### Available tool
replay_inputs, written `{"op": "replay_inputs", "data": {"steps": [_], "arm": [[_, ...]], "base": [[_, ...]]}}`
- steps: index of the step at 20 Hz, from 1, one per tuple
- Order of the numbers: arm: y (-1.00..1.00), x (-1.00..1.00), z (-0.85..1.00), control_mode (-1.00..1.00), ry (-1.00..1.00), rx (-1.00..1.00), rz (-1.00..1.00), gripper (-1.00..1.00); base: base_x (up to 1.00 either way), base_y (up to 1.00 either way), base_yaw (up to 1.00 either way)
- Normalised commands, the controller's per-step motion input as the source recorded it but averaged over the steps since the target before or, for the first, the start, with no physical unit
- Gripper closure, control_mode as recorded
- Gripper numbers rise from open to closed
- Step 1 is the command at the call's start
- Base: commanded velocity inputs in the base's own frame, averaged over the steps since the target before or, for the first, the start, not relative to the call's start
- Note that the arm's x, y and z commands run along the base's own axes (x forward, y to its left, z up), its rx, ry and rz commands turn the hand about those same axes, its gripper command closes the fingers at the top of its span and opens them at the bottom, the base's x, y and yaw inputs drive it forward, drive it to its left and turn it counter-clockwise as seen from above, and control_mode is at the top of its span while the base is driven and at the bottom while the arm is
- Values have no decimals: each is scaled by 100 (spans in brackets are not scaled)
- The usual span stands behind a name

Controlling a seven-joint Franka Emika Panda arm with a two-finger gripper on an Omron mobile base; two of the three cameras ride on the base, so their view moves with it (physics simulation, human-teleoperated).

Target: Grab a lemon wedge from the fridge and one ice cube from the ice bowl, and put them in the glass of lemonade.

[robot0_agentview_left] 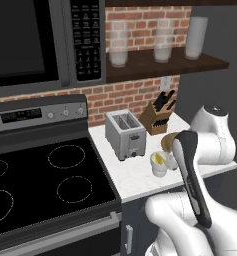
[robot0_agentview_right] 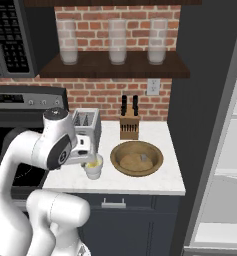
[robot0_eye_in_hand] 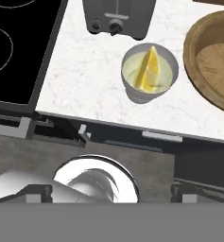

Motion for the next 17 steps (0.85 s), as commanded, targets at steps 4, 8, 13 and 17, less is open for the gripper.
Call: {"op": "replay_inputs", "data": {"steps": [4,8,13,17], "arm": [[15,3,40,-100,-8,1,-15,-100],[1,-1,38,-100,-10,6,-6,-100],[0,-37,25,-100,-10,7,0,-100],[0,-38,5,-100,-7,2,0,-100]], "base": [[0,0,0],[0,0,0],[0,0,0],[0,0,0]]}}
